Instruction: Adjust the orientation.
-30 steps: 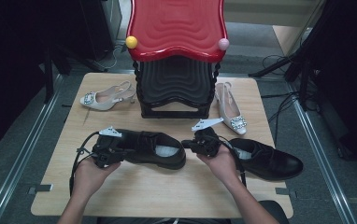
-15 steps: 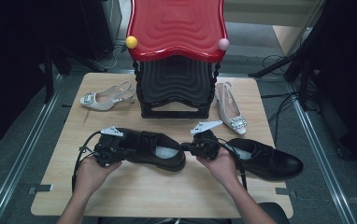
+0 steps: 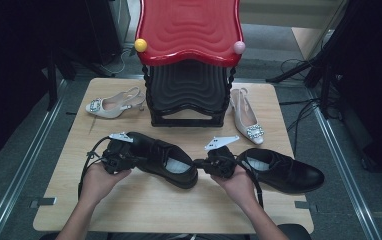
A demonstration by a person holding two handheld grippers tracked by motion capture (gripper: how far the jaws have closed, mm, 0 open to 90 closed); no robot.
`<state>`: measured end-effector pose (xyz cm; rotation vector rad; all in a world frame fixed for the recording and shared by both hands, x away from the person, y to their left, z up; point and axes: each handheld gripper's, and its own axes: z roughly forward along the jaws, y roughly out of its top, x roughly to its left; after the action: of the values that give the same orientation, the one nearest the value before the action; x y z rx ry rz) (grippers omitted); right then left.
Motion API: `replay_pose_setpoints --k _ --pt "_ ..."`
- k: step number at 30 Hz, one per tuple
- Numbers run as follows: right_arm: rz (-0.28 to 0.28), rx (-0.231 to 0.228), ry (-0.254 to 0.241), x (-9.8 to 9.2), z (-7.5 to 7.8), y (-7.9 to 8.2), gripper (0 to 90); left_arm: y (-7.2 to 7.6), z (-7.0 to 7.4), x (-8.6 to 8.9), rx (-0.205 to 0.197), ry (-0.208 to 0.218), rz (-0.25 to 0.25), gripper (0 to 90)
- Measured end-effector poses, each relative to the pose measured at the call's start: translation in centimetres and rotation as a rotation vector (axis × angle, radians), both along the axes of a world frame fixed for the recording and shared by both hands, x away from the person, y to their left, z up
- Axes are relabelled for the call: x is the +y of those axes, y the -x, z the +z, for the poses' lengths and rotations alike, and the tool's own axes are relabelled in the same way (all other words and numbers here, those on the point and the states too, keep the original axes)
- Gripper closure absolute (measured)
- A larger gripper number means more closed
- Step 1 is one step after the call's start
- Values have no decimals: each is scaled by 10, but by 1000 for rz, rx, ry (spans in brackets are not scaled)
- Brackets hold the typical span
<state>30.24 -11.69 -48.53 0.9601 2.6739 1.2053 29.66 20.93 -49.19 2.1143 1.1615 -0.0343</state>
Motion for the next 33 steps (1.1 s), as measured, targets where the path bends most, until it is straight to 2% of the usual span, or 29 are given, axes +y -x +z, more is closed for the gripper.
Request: replay_pose_setpoints --k 12,20,27,33 --pt "8 8 -3 -4 0 17 899 -9 1 -6 -2 -9 -27 900" --pt "-23 8 -14 -8 0 6 899 -5 3 -3 -16 -15 -16 900" --pt "-11 8 -9 -1 -1 -6 895 5 1 4 -13 -6 15 900" --pt "7 12 -2 9 -3 -15 894 12 -4 2 -8 14 23 900"
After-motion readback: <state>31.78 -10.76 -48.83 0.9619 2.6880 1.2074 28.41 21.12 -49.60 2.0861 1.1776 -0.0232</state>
